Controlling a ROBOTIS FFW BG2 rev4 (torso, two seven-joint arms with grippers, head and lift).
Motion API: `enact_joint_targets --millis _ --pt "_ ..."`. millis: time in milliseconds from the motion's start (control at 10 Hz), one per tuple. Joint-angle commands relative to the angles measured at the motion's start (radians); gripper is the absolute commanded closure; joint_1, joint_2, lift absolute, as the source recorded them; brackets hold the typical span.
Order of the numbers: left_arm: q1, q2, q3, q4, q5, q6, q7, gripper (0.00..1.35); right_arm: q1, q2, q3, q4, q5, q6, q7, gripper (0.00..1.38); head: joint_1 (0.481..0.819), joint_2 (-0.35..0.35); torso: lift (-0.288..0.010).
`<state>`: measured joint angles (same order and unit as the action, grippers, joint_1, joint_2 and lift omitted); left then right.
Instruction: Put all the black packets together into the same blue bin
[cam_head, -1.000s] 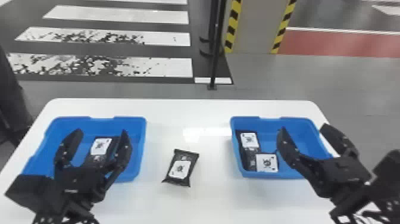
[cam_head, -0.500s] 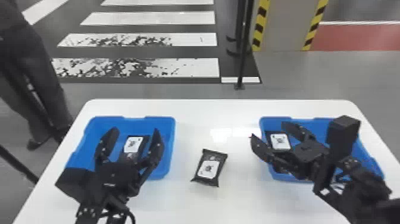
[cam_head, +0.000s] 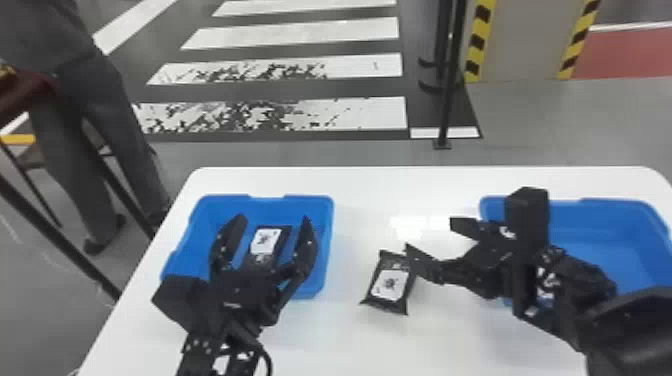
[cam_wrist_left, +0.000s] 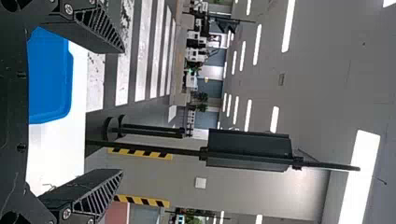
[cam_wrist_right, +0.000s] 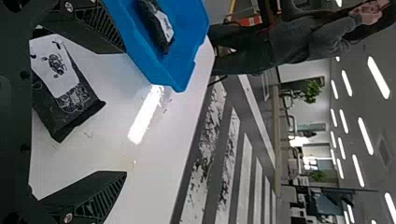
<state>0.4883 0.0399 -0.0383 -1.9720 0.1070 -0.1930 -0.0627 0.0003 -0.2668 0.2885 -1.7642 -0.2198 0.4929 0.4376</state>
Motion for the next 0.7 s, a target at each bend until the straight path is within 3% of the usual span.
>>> enact_joint_targets --millis 0,300,600 --pt "0.000 0.000 0.000 0.000 0.009 0.009 0.000 0.12 -0.130 -0.015 0.136 0.158 -0.045 0.003 0.021 0.09 0.695 0.161 -0.110" --pt "-0.005 -0.002 -0.004 0.000 0.009 0.016 0.000 0.12 -0.238 -0.017 0.274 0.293 -0.081 0.020 0.032 0.09 0.695 0.233 -0.110" --pt "-0.002 -0.002 0.000 0.000 0.009 0.019 0.000 0.12 -0.256 -0.017 0.290 0.254 -0.002 0.155 0.026 0.08 0.695 0.243 -0.110"
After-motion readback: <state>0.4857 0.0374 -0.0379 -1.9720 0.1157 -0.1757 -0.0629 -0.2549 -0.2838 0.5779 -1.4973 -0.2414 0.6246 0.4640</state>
